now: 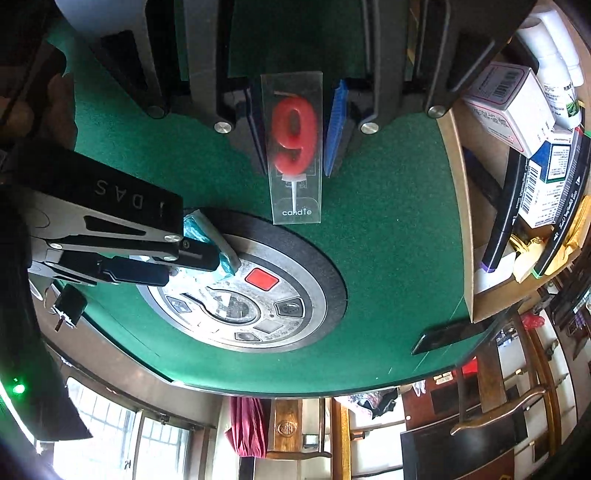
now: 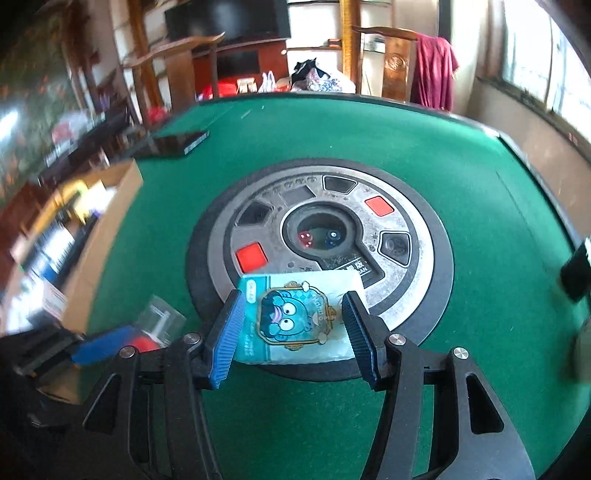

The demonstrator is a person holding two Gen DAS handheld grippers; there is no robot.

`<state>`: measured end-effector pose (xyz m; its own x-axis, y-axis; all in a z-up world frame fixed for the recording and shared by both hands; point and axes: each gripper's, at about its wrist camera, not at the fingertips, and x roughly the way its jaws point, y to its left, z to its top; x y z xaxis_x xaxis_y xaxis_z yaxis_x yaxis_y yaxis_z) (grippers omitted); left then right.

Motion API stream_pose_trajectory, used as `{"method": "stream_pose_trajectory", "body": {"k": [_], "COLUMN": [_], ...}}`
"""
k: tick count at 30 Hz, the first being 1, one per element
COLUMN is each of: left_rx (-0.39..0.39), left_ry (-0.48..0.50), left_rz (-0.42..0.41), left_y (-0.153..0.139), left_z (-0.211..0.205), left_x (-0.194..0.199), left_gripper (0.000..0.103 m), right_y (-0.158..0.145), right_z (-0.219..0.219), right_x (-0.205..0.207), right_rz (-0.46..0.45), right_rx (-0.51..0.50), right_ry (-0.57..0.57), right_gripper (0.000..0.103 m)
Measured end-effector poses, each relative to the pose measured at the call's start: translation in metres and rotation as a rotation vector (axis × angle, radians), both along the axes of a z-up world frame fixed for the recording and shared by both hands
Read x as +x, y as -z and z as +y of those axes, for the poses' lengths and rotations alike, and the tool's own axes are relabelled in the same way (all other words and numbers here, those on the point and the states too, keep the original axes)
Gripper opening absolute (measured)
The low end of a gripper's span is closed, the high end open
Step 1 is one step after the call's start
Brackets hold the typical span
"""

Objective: Organize objects
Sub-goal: 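Grasp the blue cartoon tissue pack with the right tool while the left grasps the clear candle box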

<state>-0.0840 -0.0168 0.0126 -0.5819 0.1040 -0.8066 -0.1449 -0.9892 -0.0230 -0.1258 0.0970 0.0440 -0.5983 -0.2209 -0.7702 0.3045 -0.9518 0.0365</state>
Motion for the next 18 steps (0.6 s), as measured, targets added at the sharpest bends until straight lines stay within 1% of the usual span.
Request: {"method": "stream_pose_trajectory", "body": {"k": [5, 9, 10, 12, 15, 17, 18], "left_rx": [-0.004, -0.004, -0.007, -0.013, -0.014, -0.016, -0.019], "left_ry": [-0.004, -0.008, -0.007, -0.006, -0.004, -0.005, -0.006], "left_rz": [0.012, 0.018, 0.02, 0.027, 0.035, 0.041, 0.044], "left_y": [0.0, 0.001, 0.001, 0.001, 0.002, 0.002, 0.002], "left_z": [0.002, 0.002, 0.003, 0.004, 0.004, 0.005, 0.005], "left_x": [-0.001, -0.002, -0.002, -0.001, -0.002, -0.001, -0.001], "left_gripper": [0.032, 0.033, 0.033, 0.034, 0.035, 0.036, 0.036], "right_y": [0.004, -0.001, 0.0, 0.005, 0.006, 0.007, 0.008], "right_z": [0.002, -0.006, -0.008, -0.01, -0.008, -0.008, -0.008], "right_x": [-0.001, 0.008, 0.008, 0.006, 0.004, 0.003, 0.003], "right_rz": [-0.001, 0.016, 0.017, 0.019, 0.029, 0.036, 0.043], "right_rx": [0.001, 0.023, 0.038, 0.061, 0.058, 0.065, 0.081], "right_ry": [-0.028, -0.066, -0.066, -0.06, -0.052, -0.044, -0.039], "right_gripper": [0.058, 0.059, 0.062, 0.063, 0.065, 0.071, 0.071]}}
